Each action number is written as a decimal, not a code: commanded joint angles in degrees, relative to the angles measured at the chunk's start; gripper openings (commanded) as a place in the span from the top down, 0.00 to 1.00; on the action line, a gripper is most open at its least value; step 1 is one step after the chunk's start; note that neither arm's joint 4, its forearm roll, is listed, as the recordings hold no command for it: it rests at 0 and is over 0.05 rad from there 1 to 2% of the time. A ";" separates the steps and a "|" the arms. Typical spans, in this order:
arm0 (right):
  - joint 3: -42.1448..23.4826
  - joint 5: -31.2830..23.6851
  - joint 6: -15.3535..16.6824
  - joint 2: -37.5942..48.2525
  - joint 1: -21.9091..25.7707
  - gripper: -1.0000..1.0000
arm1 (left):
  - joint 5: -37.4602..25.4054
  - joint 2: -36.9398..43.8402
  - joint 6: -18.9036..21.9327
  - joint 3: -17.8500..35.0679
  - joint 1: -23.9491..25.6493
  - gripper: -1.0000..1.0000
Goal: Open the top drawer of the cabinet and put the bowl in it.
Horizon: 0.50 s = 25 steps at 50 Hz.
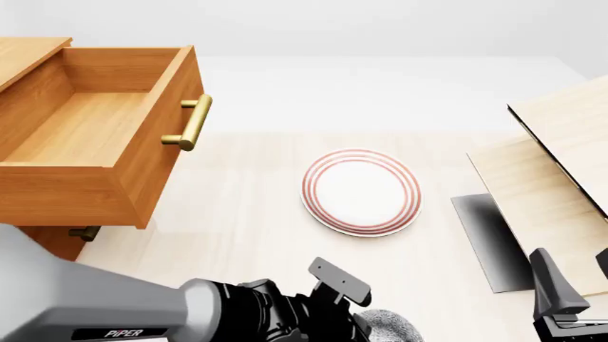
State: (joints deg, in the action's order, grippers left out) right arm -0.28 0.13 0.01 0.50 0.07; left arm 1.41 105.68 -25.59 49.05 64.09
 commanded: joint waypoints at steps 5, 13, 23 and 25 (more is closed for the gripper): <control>0.03 -0.02 0.02 -0.06 -0.02 0.00 | 0.27 -3.06 -0.30 -1.79 -0.55 1.00; 0.03 -0.02 0.02 -0.06 -0.02 0.00 | -0.04 -5.37 -1.42 -1.63 -0.17 1.00; 0.03 -0.01 -0.01 -0.07 -0.02 0.00 | -1.59 -7.53 -1.23 -0.98 -0.50 1.00; 0.03 -0.02 -0.01 -0.04 -0.02 0.00 | -1.76 -7.19 -2.57 0.01 0.77 1.00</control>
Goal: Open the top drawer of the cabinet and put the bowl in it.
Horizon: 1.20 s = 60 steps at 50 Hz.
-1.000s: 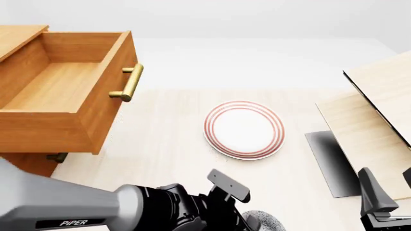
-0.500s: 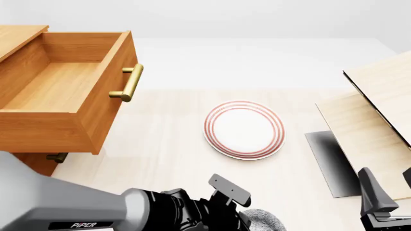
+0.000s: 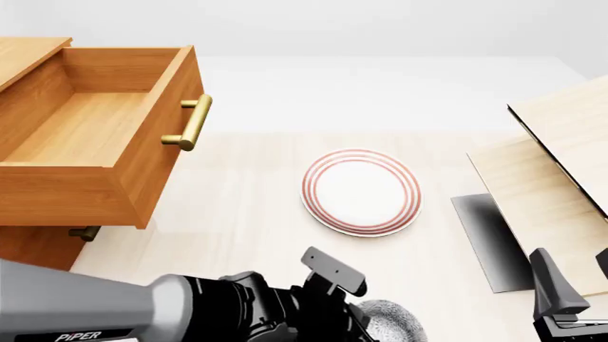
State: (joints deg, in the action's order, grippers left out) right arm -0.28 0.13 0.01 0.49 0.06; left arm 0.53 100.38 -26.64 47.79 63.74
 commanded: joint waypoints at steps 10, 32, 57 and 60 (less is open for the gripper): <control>0.03 -0.02 -0.02 -0.04 -0.02 0.00 | -3.25 -3.73 -1.56 2.39 0.05 1.00; 0.03 -0.02 0.00 -0.05 -0.02 0.00 | -8.59 -7.03 -1.58 4.45 -4.97 1.00; 0.03 -0.02 0.00 -0.05 -0.01 0.00 | -16.62 -11.94 -1.09 9.41 -11.18 1.00; 0.03 -0.01 -0.01 -0.07 -0.02 0.00 | -17.46 -12.25 -0.86 10.17 -11.79 1.00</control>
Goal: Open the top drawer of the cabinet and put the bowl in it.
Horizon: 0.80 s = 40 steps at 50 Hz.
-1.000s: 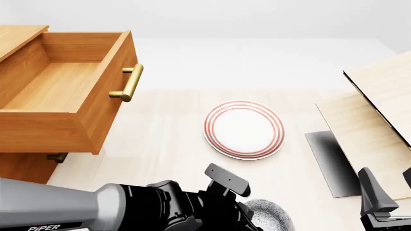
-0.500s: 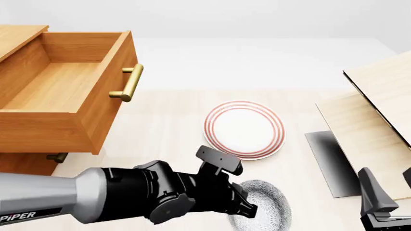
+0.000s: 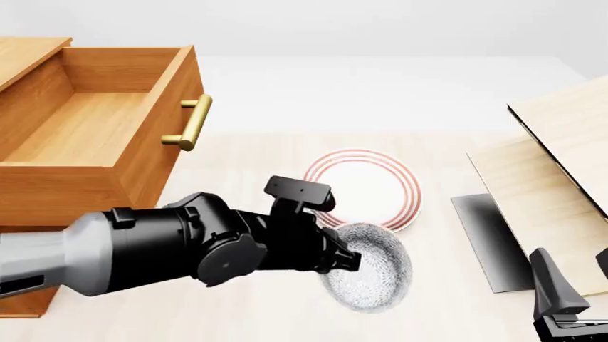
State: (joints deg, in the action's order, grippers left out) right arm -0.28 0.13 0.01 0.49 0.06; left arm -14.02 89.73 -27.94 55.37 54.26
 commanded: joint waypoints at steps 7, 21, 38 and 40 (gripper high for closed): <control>0.03 -0.01 0.02 -0.06 -0.01 0.00 | -5.01 -1.44 0.86 5.38 -2.98 1.00; 0.03 -0.02 0.00 -0.04 -0.02 0.00 | -11.04 1.04 2.36 13.93 -4.38 1.00; 0.03 -0.02 -0.03 -0.05 -0.02 0.00 | -19.92 1.57 5.54 24.47 -9.36 1.00; 0.03 -0.02 0.00 -0.05 -0.02 0.00 | -21.54 1.54 6.19 26.19 -10.08 1.00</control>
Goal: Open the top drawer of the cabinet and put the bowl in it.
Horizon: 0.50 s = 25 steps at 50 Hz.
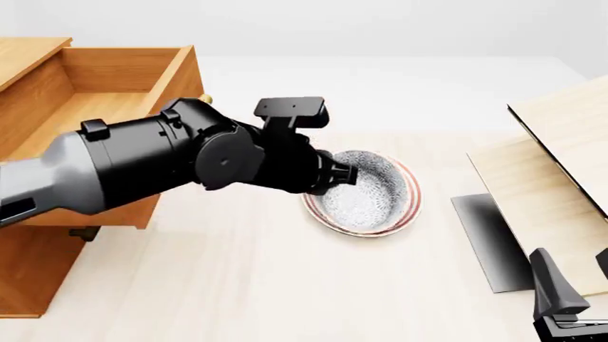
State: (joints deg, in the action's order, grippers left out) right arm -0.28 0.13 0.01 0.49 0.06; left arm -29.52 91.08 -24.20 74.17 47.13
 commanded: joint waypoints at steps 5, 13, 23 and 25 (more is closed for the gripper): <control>0.03 -0.02 -0.01 -0.06 -0.03 0.00 | -9.35 0.94 3.92 11.64 -4.83 1.00; 0.03 -0.02 0.00 -0.03 -0.02 0.00 | -13.43 1.97 4.92 17.05 -7.07 1.00; 0.03 -0.02 -0.01 -0.05 -0.01 0.00 | -18.92 4.46 5.71 24.95 -9.20 1.00; 0.03 -0.02 0.01 -0.06 -0.02 0.00 | -20.19 5.06 6.20 26.76 -10.16 1.00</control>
State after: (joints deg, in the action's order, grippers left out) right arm -0.28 0.13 0.01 0.50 0.06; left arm -44.37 94.29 -19.59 93.22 39.75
